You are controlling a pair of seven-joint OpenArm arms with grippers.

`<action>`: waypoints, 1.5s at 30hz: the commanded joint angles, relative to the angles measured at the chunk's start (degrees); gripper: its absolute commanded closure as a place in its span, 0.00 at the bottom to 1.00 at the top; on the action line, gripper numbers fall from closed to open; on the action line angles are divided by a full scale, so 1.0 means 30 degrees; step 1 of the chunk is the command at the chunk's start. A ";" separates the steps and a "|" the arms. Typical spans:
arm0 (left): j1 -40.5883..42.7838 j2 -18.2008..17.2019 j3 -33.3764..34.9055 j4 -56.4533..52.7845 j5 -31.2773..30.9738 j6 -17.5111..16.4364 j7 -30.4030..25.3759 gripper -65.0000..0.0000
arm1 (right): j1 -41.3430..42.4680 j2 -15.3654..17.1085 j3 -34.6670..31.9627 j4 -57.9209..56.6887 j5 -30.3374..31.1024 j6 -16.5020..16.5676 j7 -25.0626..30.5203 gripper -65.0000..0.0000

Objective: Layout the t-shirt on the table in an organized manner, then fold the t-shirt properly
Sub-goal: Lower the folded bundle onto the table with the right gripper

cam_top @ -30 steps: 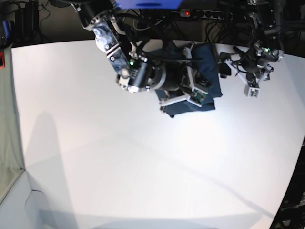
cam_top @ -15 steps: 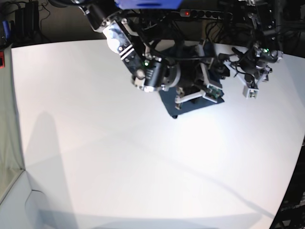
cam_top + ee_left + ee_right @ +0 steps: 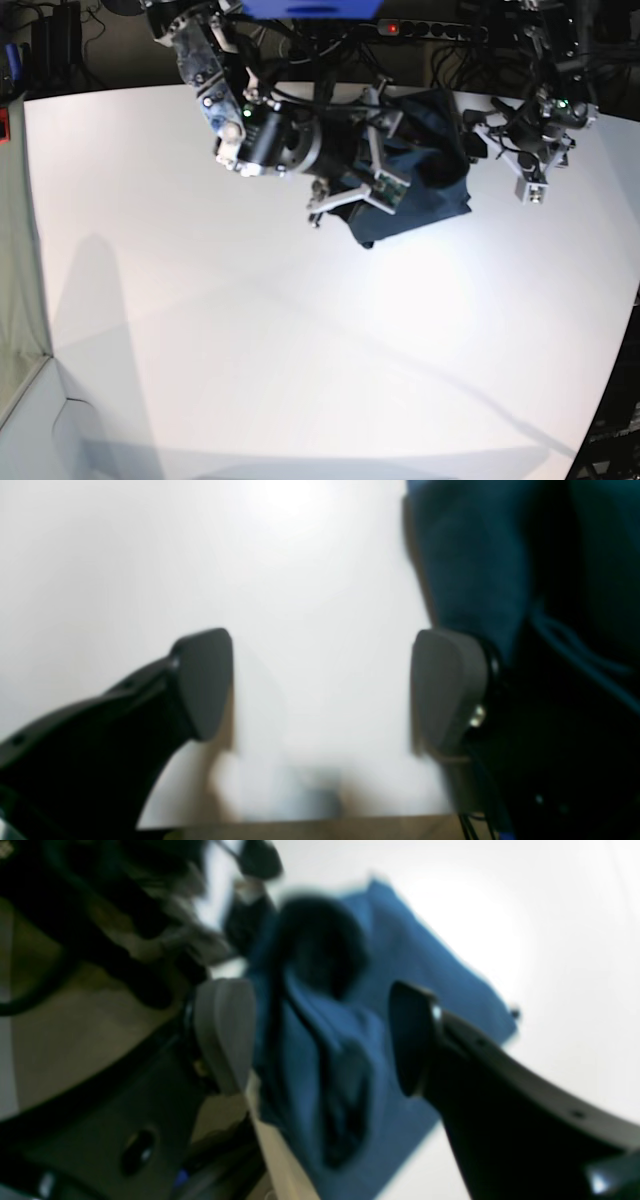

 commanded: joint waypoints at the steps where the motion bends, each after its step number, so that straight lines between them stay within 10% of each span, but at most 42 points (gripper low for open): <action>1: -0.0070 -0.0163 -0.0139 0.0152 -0.0061 0.0019 0.0066 0.16 | 0.0374 0.0134 0.0424 0.0351 0.0320 0.0003 0.0599 0.35; 12: -0.0158 -0.0163 -0.0110 0.0152 -0.0061 0.0019 0.0066 0.16 | -0.1296 0.0984 -0.0162 0.0234 0.0379 0.0003 0.0599 0.55; 23: -0.0421 -0.0163 -0.0139 0.0152 -0.0032 0.0019 0.0066 0.15 | -0.1326 0.2625 -0.6667 0.1289 0.0349 0.0032 0.0570 0.55; 31: -0.0216 -0.0515 -0.0169 0.0210 -0.0178 -0.0011 0.0066 0.15 | -0.1326 0.2654 -0.4177 0.1699 0.0379 0.0032 0.0599 0.55; 45: 0.0106 -0.0486 -0.0198 0.0122 -0.0149 -0.0011 0.0066 0.15 | 0.1400 -0.0452 -0.1041 -0.4308 0.0349 0.0032 0.2093 0.55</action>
